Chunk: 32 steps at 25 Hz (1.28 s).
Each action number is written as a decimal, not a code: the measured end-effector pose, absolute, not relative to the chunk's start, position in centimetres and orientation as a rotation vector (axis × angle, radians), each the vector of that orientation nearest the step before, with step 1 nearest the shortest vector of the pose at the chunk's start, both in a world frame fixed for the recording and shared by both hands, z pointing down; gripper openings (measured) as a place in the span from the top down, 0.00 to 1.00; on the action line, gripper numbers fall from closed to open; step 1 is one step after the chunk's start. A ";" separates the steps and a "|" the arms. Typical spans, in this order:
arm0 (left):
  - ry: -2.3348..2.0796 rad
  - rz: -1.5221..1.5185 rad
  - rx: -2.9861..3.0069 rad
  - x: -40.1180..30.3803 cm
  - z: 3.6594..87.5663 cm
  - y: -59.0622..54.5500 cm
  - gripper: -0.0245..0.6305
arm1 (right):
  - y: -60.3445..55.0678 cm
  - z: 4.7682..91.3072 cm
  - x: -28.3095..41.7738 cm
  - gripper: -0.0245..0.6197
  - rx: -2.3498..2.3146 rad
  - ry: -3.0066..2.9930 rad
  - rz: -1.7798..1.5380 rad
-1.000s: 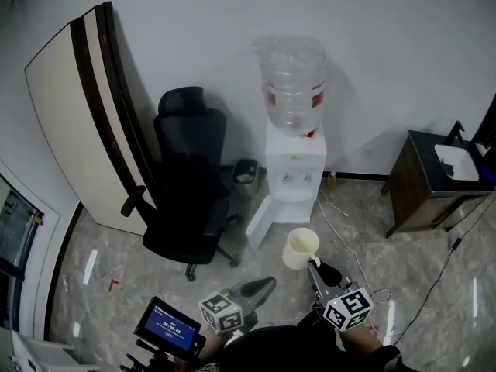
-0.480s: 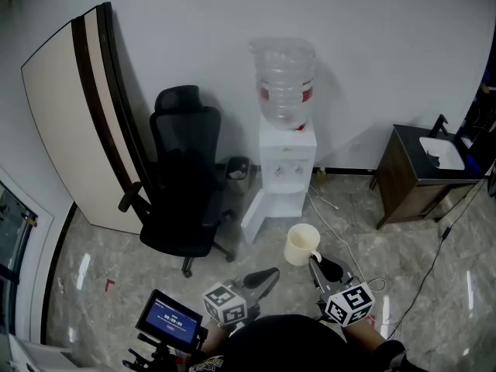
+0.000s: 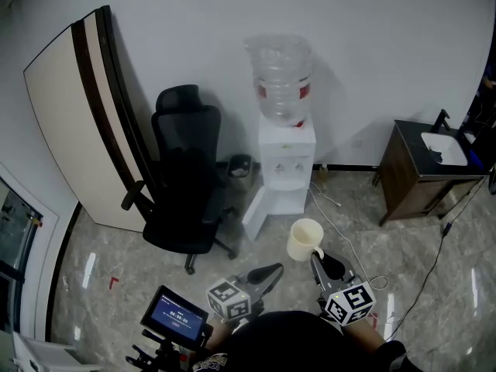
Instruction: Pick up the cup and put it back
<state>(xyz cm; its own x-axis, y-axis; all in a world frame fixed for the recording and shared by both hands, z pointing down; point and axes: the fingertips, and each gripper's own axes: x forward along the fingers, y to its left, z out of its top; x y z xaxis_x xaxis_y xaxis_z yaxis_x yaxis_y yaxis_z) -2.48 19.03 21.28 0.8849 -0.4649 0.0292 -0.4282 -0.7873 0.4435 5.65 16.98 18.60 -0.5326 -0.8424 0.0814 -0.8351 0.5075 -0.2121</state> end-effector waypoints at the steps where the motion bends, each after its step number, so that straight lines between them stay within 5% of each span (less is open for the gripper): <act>1: -0.652 -0.113 2.612 -2.4 21.2 18.9 0.94 | 16.9 18.5 5.8 0.89 -1.503 2.697 -0.348; 32: -0.647 -0.095 2.602 5.2 21.4 22.6 0.96 | 20.3 18.4 12.4 0.89 -1.438 2.737 -0.334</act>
<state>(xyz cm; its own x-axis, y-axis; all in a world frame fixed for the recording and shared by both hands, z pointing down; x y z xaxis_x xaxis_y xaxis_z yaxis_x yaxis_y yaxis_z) 5.24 22.60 21.42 0.8872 -0.4596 0.0415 -0.4281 -0.7861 0.4459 12.37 20.30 18.35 -0.5717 -0.8174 0.0709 -0.8104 0.5492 -0.2038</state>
